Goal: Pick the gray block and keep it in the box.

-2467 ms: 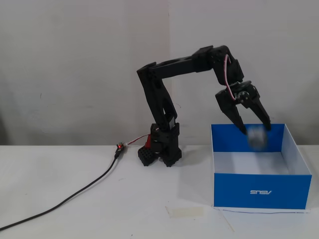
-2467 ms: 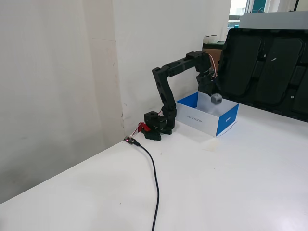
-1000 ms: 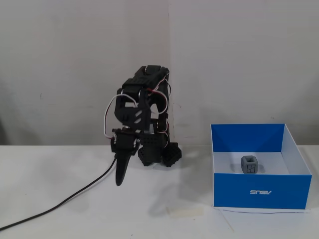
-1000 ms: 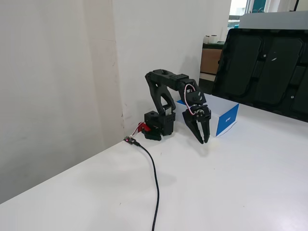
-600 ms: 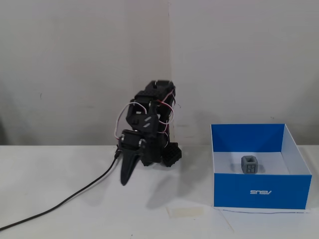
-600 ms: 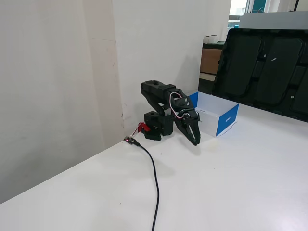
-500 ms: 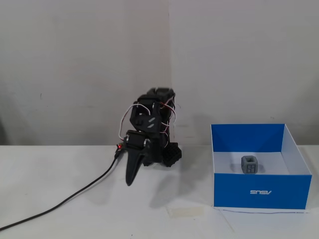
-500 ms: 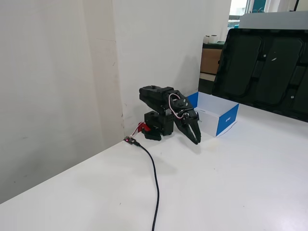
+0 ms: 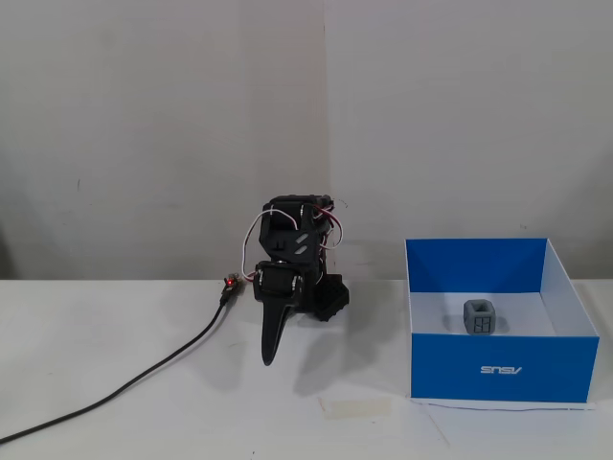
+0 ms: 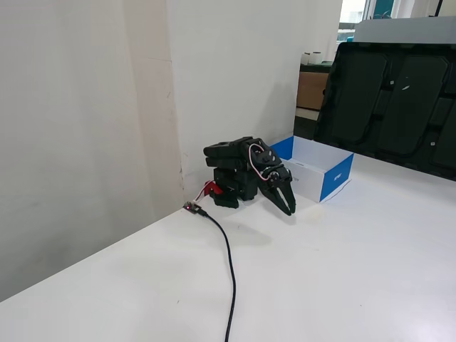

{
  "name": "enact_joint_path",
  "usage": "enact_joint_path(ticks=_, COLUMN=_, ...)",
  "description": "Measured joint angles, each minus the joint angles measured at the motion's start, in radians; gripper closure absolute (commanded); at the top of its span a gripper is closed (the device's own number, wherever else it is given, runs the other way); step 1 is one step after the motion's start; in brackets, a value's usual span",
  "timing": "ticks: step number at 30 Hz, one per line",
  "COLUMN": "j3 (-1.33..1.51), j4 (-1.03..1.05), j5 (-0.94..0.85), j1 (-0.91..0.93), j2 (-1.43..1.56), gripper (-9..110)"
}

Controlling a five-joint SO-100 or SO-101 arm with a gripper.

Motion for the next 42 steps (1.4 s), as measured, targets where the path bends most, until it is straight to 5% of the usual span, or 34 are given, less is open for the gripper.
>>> enact_joint_path(ticks=42, j3=0.003, j4=0.031, j5=0.000, j1=-0.003, j2=0.000, gripper=101)
